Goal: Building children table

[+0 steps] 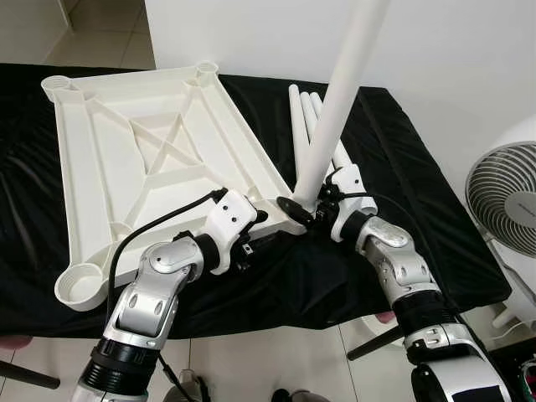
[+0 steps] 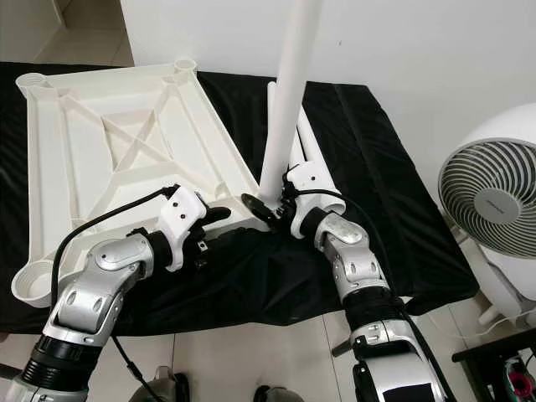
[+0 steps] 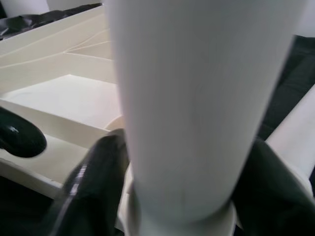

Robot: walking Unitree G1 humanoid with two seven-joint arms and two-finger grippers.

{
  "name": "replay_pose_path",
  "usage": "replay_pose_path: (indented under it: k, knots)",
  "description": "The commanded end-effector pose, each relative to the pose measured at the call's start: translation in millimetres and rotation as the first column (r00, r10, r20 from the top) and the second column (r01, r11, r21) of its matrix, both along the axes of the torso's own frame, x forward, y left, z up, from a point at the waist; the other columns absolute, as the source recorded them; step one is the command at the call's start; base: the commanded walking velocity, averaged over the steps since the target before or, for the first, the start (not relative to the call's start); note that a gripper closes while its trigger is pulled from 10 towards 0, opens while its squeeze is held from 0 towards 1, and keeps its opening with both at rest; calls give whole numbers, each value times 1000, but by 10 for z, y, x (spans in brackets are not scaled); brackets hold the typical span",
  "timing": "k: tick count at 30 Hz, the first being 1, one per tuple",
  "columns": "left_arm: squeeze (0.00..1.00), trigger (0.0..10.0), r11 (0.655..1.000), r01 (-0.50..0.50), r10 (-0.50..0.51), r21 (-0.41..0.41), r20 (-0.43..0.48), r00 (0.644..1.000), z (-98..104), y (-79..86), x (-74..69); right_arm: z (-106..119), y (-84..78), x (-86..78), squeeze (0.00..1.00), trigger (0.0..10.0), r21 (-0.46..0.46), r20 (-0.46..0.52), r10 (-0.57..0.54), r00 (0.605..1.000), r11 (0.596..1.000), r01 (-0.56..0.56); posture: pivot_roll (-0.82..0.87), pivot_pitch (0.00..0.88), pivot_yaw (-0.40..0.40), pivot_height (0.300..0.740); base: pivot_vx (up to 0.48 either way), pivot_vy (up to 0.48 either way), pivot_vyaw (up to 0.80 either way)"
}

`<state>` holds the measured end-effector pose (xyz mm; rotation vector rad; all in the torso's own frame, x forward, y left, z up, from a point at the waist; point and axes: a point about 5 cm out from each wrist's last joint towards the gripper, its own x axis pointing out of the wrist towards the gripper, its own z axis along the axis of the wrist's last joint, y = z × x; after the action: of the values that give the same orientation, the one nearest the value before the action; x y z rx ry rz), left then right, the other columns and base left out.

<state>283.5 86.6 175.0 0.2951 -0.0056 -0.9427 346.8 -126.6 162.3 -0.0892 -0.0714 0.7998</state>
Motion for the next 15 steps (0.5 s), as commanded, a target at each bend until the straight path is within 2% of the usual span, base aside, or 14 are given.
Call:
replay_pose_path:
  k: [1,10,15]
  knots:
    - [0,10000,996,-91,91,-4,24,996,-6,15,43,-36,-31,8,0,0,-25,-8,1,1000,1000,-2,80,38,-77,740,0,0,0]
    - [0,10000,997,-82,82,-1,28,996,-13,4,36,-92,-104,15,0,0,5,-21,-51,998,999,51,76,26,-78,740,0,0,0]
    - [0,10000,997,-78,78,-2,27,997,-17,-5,31,-140,-84,-13,0,0,48,-26,-132,991,990,134,75,23,-80,740,0,0,0]
